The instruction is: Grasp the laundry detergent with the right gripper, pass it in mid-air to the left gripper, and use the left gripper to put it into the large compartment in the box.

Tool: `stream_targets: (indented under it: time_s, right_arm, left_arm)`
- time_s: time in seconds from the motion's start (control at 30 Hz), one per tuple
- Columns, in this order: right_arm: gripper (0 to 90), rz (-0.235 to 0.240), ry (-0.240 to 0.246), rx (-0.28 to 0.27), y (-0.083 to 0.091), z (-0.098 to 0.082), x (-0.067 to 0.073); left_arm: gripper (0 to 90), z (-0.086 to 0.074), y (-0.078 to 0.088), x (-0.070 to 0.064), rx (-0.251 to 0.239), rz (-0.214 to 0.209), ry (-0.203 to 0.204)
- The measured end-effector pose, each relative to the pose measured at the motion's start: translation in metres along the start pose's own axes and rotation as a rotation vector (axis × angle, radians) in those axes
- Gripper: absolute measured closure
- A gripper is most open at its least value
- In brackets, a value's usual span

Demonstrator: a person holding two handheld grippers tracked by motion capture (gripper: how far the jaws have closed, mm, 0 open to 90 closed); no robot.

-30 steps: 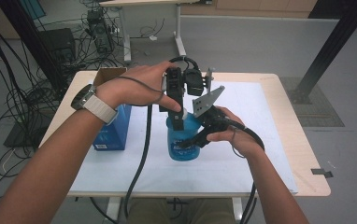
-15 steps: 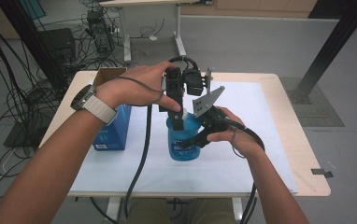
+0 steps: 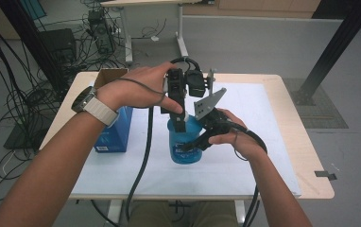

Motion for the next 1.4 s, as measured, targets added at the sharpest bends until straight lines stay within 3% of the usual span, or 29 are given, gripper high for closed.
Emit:
stream_targets:
  time_s: [1.4]
  right_arm:
    - [43.6, 0.0, -0.003, -0.006, 0.0001, -0.0004, 0.0004]
  left_arm:
    - [8.6, 0.0006, -0.002, -0.0009, -0.011, 0.005, 0.002]
Point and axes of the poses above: each handheld gripper's, and its own axes: y roughly backward along the jaws, z roughly out of its top, x roughly to its left, the point moved 9 cm from there along -y, roughly forward along the jaws, and after that the axes turned 8 degrees about -y, right-handed, at the moved point
